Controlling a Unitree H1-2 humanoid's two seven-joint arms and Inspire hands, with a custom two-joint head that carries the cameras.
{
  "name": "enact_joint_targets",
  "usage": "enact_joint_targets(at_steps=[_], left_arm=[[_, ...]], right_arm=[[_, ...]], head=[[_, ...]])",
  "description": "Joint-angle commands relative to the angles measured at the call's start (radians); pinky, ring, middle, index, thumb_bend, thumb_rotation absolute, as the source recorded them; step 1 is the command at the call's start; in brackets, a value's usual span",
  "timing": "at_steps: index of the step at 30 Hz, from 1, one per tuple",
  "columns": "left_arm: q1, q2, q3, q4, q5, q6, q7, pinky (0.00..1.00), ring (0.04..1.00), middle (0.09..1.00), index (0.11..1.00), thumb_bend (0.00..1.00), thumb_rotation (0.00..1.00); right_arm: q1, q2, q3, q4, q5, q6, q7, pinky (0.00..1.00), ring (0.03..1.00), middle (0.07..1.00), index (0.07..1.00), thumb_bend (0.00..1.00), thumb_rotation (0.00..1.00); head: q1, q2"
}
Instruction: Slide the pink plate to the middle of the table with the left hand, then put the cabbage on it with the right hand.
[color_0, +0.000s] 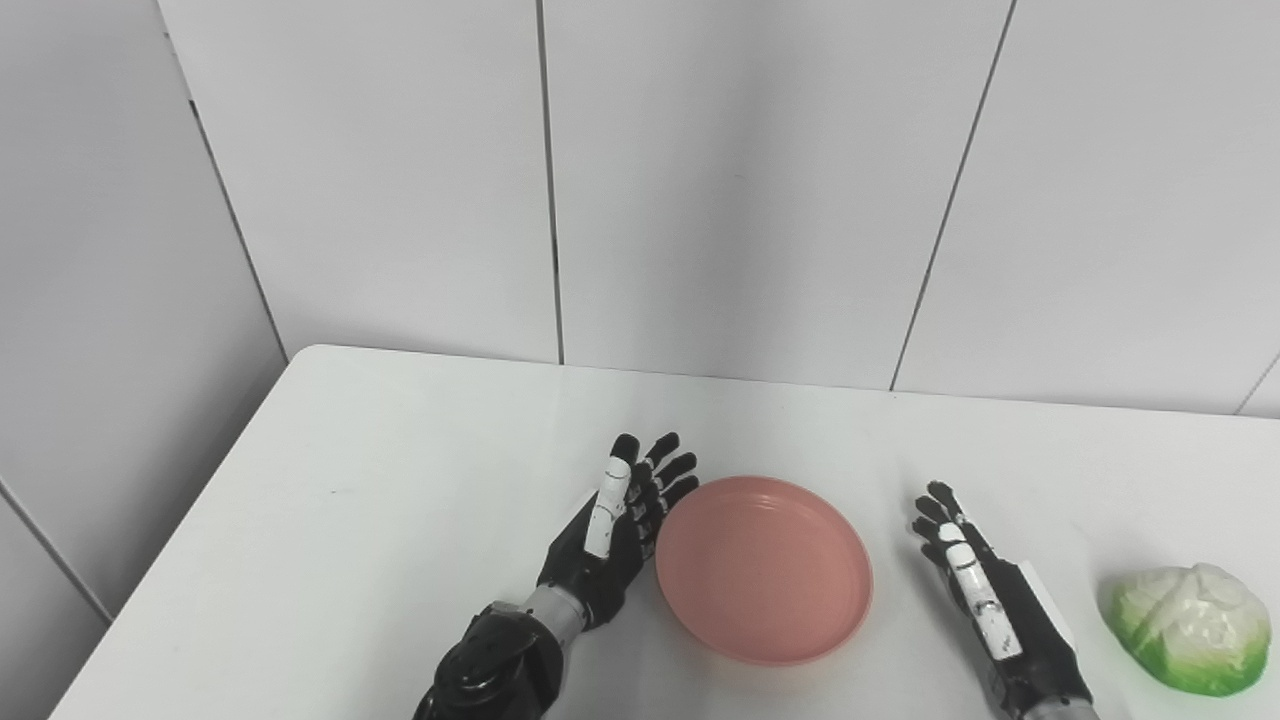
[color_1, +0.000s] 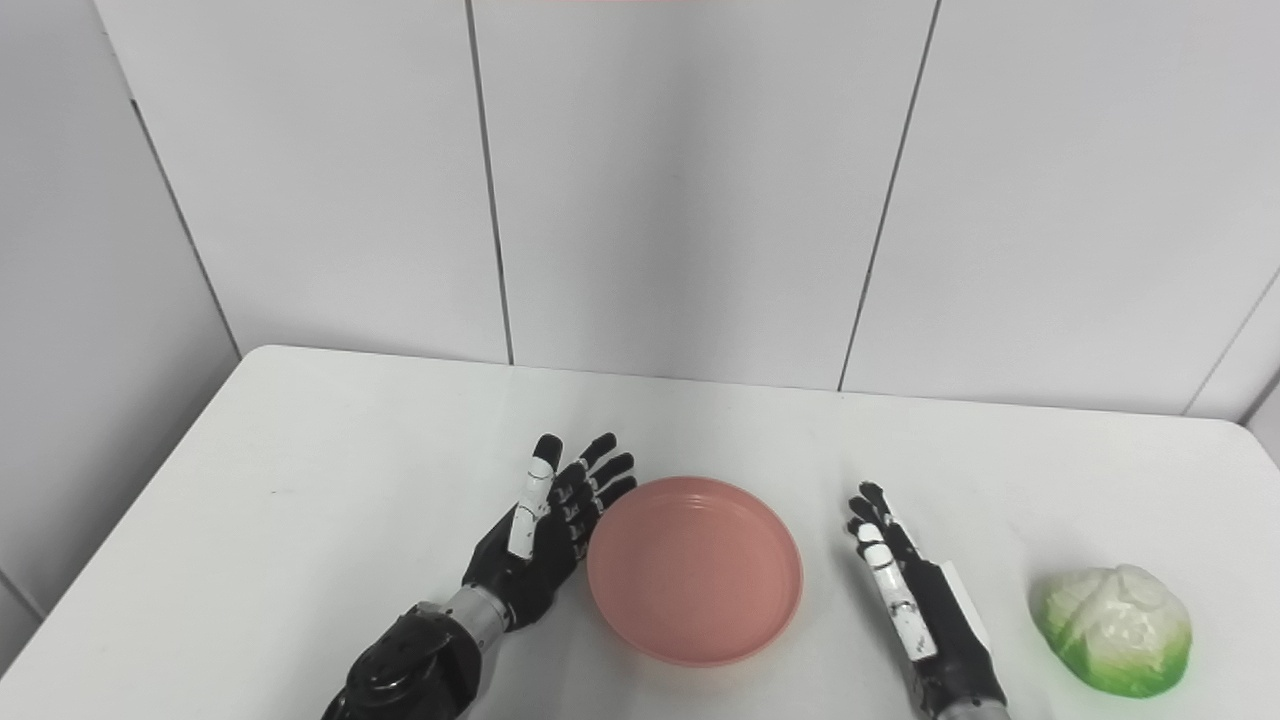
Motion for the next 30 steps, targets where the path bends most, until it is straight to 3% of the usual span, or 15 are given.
enact_joint_targets(at_steps=[1, 9, 27, 30], left_arm=[[0.024, -0.004, -0.018, 0.014, 0.021, 0.045, -0.009, 0.95, 0.951, 0.946, 0.951, 0.87, 0.98], [0.034, 0.0, -0.019, 0.021, 0.021, 0.038, -0.044, 0.95, 0.95, 0.942, 0.95, 0.88, 0.98], [0.051, 0.025, -0.029, 0.041, 0.093, 0.005, -0.031, 0.97, 0.951, 0.944, 0.946, 0.9, 0.99], [0.052, 0.03, -0.03, 0.06, 0.114, -0.029, -0.02, 0.96, 0.945, 0.94, 0.943, 0.91, 0.99]], right_arm=[[-0.004, 0.007, 0.013, 0.001, -0.008, -0.002, 0.008, 0.94, 0.928, 0.938, 0.959, 0.48, 1.0], [-0.007, 0.009, 0.017, 0.012, -0.005, -0.016, 0.009, 0.95, 0.937, 0.943, 0.962, 0.49, 1.0], [-0.002, 0.025, 0.01, -0.032, -0.013, 0.006, -0.021, 0.94, 0.945, 0.948, 0.964, 0.51, 1.0], [-0.008, 0.018, 0.006, -0.036, -0.046, -0.034, -0.045, 0.92, 0.939, 0.943, 0.959, 0.52, 1.0]], head=[[-0.001, 0.001], [-0.013, 0.004], [-0.078, 0.004], [-0.094, 0.003]])
